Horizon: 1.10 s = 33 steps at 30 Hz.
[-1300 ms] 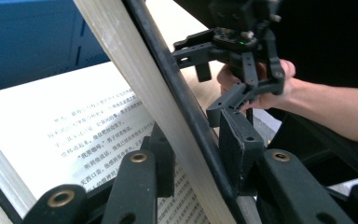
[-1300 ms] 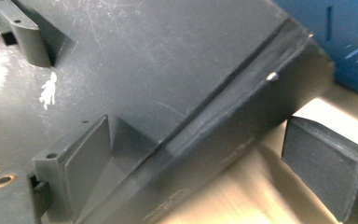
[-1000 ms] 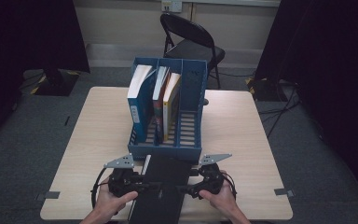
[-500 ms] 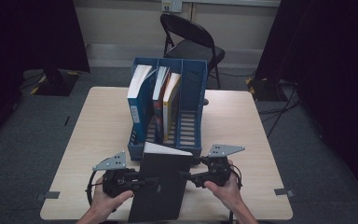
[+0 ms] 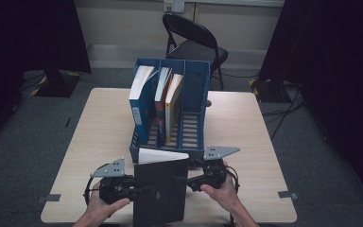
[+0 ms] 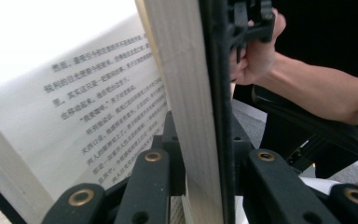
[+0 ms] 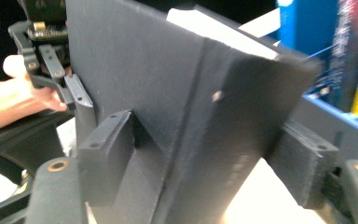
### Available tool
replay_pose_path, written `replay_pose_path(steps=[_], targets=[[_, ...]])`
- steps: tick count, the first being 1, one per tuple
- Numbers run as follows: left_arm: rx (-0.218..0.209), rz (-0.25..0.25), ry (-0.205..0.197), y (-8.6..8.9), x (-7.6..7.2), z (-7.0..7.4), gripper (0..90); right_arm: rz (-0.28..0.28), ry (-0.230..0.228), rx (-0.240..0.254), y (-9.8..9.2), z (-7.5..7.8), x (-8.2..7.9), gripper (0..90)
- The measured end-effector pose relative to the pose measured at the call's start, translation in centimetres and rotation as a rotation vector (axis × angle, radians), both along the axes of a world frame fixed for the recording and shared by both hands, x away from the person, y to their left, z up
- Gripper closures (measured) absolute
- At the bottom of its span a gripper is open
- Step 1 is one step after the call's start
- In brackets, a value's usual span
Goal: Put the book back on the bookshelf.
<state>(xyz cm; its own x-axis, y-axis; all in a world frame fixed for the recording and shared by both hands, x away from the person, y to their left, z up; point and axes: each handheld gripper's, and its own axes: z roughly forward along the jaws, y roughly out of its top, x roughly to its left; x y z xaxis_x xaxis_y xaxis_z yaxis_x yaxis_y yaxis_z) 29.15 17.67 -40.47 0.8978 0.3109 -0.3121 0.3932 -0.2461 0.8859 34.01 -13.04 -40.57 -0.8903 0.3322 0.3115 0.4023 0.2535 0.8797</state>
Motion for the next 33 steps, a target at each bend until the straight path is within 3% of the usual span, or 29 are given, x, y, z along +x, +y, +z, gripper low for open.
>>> replay_pose_path(steps=[5, 9, 13, 17, 21, 24, 27, 33], targets=[[0.008, 0.012, 0.01, 0.0, 0.4, -0.1, 75.2, -0.005, 0.026, 0.004, 0.3, -0.1, 0.5, 25.7], [0.018, 0.022, 0.016, -0.4, 0.5, -0.1, 75.7, -0.005, -0.015, 0.02, -0.1, 0.9, 0.0, 33.0], [0.046, 0.026, -0.037, -1.2, 0.3, 0.0, 76.2, 0.004, -0.075, 0.016, -0.5, 2.3, -0.4, 35.2], [0.062, 0.032, -0.075, -1.1, 0.5, -0.3, 71.5, -0.009, -0.091, 0.003, -1.1, 2.3, -0.7, 38.1], [0.049, 0.049, -0.061, -0.5, 0.5, -0.5, 66.2, 0.005, -0.114, -0.006, -1.6, 2.1, -1.2, 42.8], [0.016, 0.058, -0.009, 0.0, 0.6, -0.8, 64.6, 0.002, -0.129, -0.025, -1.6, 2.1, -1.5, 42.6], [0.05, 0.083, 0.005, 1.3, -0.2, -1.4, 58.3, -0.005, -0.131, -0.033, -1.6, 2.2, -1.6, 43.3], [0.049, 0.134, 0.038, 2.4, 0.2, -2.0, 54.3, -0.013, -0.129, -0.048, -1.4, 2.1, -1.4, 43.3]])
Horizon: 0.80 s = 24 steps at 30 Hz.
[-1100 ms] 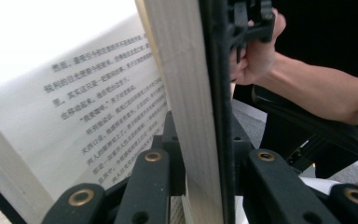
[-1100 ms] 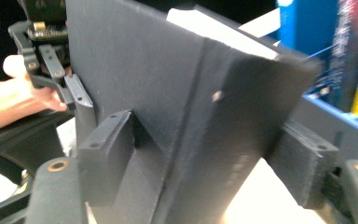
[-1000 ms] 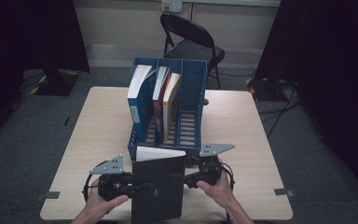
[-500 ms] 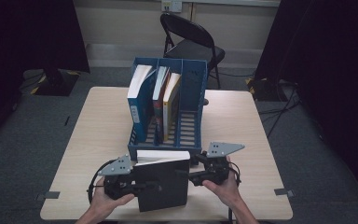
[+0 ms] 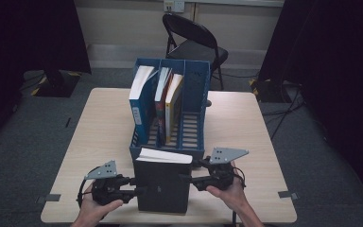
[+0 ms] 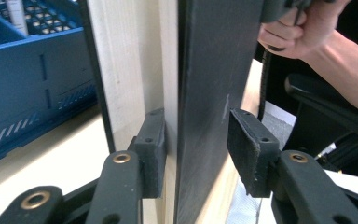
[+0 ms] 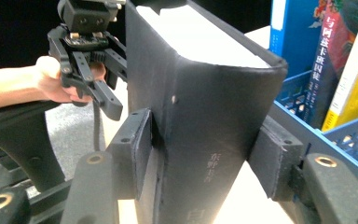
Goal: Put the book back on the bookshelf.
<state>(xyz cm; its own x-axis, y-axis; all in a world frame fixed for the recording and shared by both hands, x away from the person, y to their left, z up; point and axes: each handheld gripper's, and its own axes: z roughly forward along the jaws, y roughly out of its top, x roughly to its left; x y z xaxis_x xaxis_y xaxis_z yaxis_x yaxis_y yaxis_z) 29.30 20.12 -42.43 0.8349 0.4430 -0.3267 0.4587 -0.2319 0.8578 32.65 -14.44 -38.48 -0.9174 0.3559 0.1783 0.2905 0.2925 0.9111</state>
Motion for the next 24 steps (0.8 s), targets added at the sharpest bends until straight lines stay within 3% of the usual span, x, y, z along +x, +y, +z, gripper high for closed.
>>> replay_pose_path(steps=[5, 6, 10, 13, 19, 24], targets=[[0.002, 0.113, 0.005, 1.1, 0.5, -0.2, 45.8, -0.004, 0.031, 0.018, -0.3, -0.4, 0.2, 45.4], [0.005, 0.107, 0.022, 1.1, 0.8, -0.3, 45.6, -0.002, 0.032, 0.018, -0.3, -0.4, 0.2, 45.7], [0.006, 0.07, 0.023, 0.3, 1.2, -0.4, 39.2, 0.02, 0.021, 0.015, -0.1, -0.1, 0.0, 47.4], [0.032, 0.079, 0.007, -0.3, 1.0, -0.4, 34.6, 0.038, 0.006, 0.003, 0.1, 0.1, -0.3, 47.9], [0.044, 0.063, -0.004, -0.2, 0.9, -0.2, 36.7, 0.051, 0.003, -0.009, 1.0, 0.3, -0.4, 46.3], [0.058, 0.057, -0.02, -0.2, 0.4, 0.0, 37.3, 0.092, 0.007, -0.011, 3.3, 0.3, -0.1, 47.2]])
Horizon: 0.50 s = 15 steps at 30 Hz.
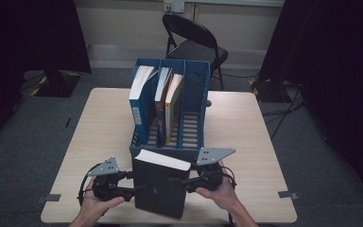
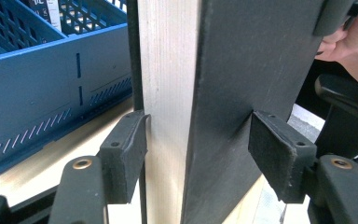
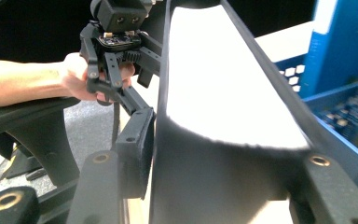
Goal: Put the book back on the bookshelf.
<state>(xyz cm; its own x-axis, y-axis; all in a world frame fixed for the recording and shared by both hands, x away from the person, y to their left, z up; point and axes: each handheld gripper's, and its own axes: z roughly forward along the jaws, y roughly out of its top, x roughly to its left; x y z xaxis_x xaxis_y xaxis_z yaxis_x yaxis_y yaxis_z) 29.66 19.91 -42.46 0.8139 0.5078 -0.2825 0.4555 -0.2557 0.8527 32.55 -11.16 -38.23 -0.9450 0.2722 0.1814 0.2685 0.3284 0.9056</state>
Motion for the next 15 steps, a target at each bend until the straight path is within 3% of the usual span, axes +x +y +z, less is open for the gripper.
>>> replay_pose_path(steps=[4, 10, 12, 15], targets=[[-0.002, -0.01, -0.006, 0.06, -0.07, 0.0, 36.7, 0.041, 0.012, -0.008, 1.46, -0.35, 0.07, 48.9], [-0.016, -0.004, -0.011, -0.03, 0.18, -0.02, 36.6, 0.006, 0.036, -0.009, 1.32, -0.31, -0.12, 50.9], [-0.03, 0.005, -0.02, 0.06, 0.2, 0.1, 39.6, -0.002, 0.033, -0.011, 1.14, -0.26, -0.15, 51.3], [-0.036, 0.027, -0.018, 0.27, 0.42, -0.05, 36.8, -0.004, 0.012, -0.023, 0.71, -0.08, -0.32, 51.7]])
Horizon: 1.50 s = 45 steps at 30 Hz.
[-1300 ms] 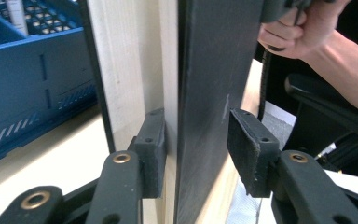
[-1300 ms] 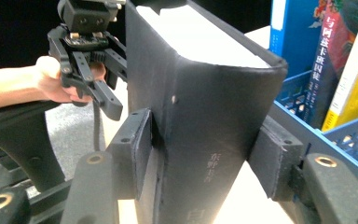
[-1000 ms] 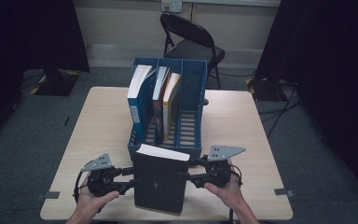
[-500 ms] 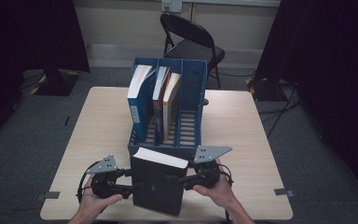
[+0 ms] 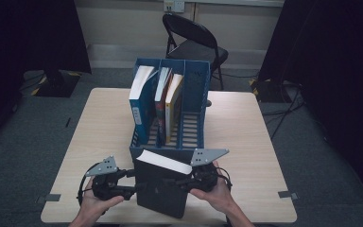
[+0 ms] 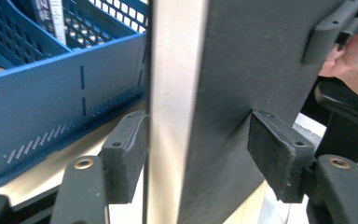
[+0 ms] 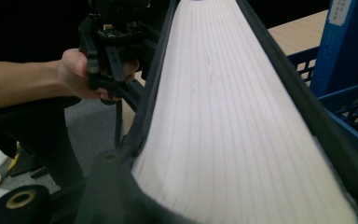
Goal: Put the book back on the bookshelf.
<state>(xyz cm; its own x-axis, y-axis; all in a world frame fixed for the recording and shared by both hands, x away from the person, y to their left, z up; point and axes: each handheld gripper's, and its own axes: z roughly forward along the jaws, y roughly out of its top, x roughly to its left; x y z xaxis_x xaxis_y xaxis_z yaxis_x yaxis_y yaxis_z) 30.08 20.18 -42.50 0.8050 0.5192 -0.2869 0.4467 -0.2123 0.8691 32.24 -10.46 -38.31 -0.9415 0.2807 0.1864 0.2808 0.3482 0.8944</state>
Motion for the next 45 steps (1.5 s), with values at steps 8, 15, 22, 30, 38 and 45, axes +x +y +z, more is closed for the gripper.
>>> replay_pose_path(steps=[8, 15, 22, 30, 38, 45], targets=[[0.025, 0.034, 0.047, 0.4, 0.7, -0.6, 26.2, -0.056, -0.014, -0.01, -2.1, 0.2, -0.1, 51.9], [0.026, 0.096, 0.07, 1.2, 1.3, -0.8, 19.5, -0.095, -0.006, -0.007, -3.8, 0.1, 0.2, 51.9], [0.066, 0.161, 0.06, 1.4, 1.4, -1.0, 20.0, -0.133, 0.01, 0.004, -5.7, 0.1, 0.5, 51.8], [0.097, 0.196, 0.035, 1.3, 1.5, -1.3, 16.7, -0.183, 0.013, 0.004, -8.0, 0.1, 0.6, 51.9], [0.112, 0.23, 0.046, 1.3, 1.7, -1.6, 17.1, -0.223, 0.014, 0.004, -9.9, 0.1, 0.8, 51.9], [0.119, 0.251, 0.053, 1.5, 1.9, -1.8, 17.3, -0.234, 0.008, -0.006, -10.9, 0.2, 0.7, 52.0]])
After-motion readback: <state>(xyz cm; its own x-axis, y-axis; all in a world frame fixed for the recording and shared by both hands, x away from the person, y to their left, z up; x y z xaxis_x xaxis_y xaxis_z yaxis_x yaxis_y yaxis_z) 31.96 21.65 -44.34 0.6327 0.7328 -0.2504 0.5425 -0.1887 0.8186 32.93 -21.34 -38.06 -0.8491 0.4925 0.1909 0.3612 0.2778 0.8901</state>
